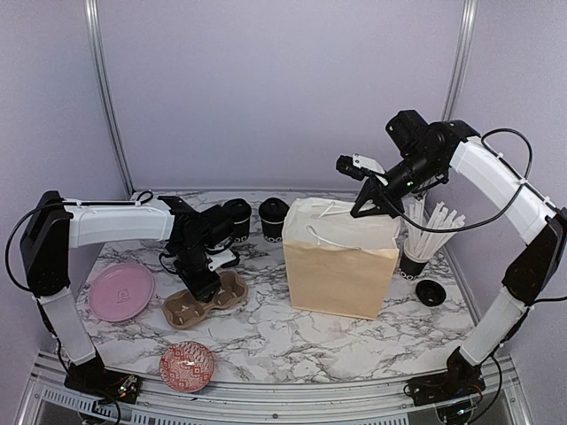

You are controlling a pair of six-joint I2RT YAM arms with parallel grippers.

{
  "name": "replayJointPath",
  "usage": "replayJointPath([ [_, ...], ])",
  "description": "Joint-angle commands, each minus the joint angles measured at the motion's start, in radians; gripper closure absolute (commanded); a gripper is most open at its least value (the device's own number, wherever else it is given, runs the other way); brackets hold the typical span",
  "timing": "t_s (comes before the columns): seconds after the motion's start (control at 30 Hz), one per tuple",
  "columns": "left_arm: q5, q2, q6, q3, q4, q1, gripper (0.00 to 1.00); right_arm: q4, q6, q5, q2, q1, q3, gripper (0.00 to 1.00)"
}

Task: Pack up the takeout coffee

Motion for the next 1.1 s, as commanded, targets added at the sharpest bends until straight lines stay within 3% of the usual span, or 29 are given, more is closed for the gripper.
replayJointPath([
  [0.0, 0.040, 0.028, 0.040, -0.018, -0.030, -0.001, 0.47, 0.013, -0.002, -0.004, -0.013, -0.001, 0.009, 0.96],
  [0.23, 0.037, 0.051, 0.047, -0.010, -0.022, -0.001, 0.50, 0.012, 0.001, -0.004, -0.014, -0.001, 0.005, 0.96],
  [0.7, 0.067, 0.042, 0.040, 0.005, -0.021, 0.000, 0.68, 0.019, 0.013, -0.001, -0.013, -0.001, -0.008, 0.96],
  [1.07, 0.079, -0.171, -0.019, 0.107, -0.047, 0.000, 0.71, 0.008, 0.008, -0.006, -0.006, 0.001, -0.013, 0.96],
])
